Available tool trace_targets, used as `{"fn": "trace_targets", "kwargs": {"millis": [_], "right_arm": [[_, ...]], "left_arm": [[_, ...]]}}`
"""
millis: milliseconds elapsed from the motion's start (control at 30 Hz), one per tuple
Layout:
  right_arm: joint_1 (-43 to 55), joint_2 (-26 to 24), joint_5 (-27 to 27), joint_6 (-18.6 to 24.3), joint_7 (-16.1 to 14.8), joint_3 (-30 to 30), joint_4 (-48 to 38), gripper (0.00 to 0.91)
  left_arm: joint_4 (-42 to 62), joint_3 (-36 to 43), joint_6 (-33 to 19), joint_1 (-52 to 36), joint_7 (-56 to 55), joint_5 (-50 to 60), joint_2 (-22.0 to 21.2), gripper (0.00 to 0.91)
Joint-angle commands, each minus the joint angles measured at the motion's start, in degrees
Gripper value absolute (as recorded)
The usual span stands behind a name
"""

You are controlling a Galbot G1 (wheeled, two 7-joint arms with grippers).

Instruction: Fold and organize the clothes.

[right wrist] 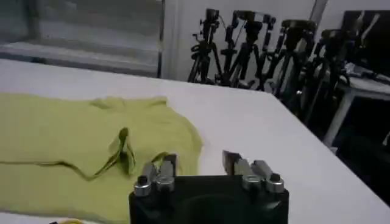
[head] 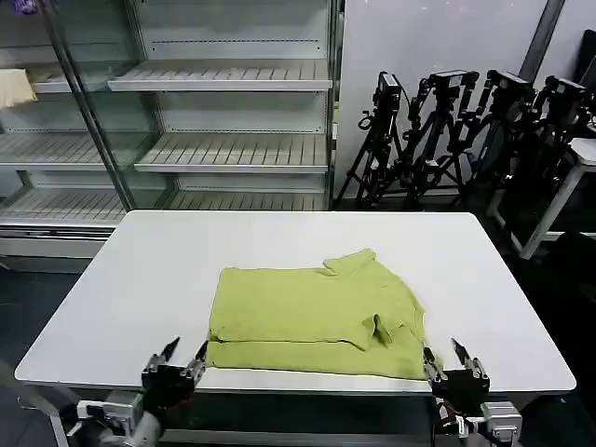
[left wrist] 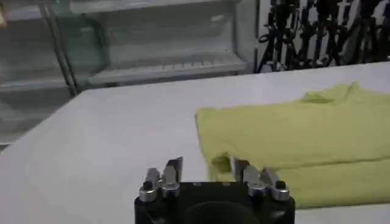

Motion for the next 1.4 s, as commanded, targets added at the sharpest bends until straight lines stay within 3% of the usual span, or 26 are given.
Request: {"fn": "trace_targets", "kwargs": {"millis": [33,267,467,633,867,1100,1400], "right_arm": [[16.1,-0.3,4.6,-1.0,3.9,-4.8,-8.5,0.907],[34.1,0.6,7.7,-1.1,5.8,-15.3,-23.8,0.907],[46.2,2.4,11.1,-1.1,8.8,-20.6,-35.7,0.907],[51.2,3.6,13.4,-1.1,8.8,-22.5,-42.4,0.907],[56.2,6.3,15.6,-1.1,10.5,-23.1,-51.7,0.907],[61.3,6.8,20.0,-1.2,10.5,-24.3,-57.5,0.907],[63.0,7.7,20.4,-1.2,10.9,-23.9,-61.7,0.907]], "left_arm": [[2.3,-3.1,-0.8,-5.1,-0.5,-6.9,2.7,0.907],[11.8,5.3,1.8,-19.3,-4.0,-10.3,2.6,0.907],[22.6,13.0,1.8,-31.8,-5.1,-10.9,2.1,0.907],[27.3,16.4,1.9,-36.1,-5.6,-10.6,0.0,0.907],[34.0,21.6,2.0,-43.6,-5.6,-10.9,1.1,0.907],[39.7,25.0,2.0,-49.7,-5.8,-12.6,0.0,0.907],[43.4,27.7,2.1,-52.7,-5.7,-12.6,-1.3,0.907]]}}
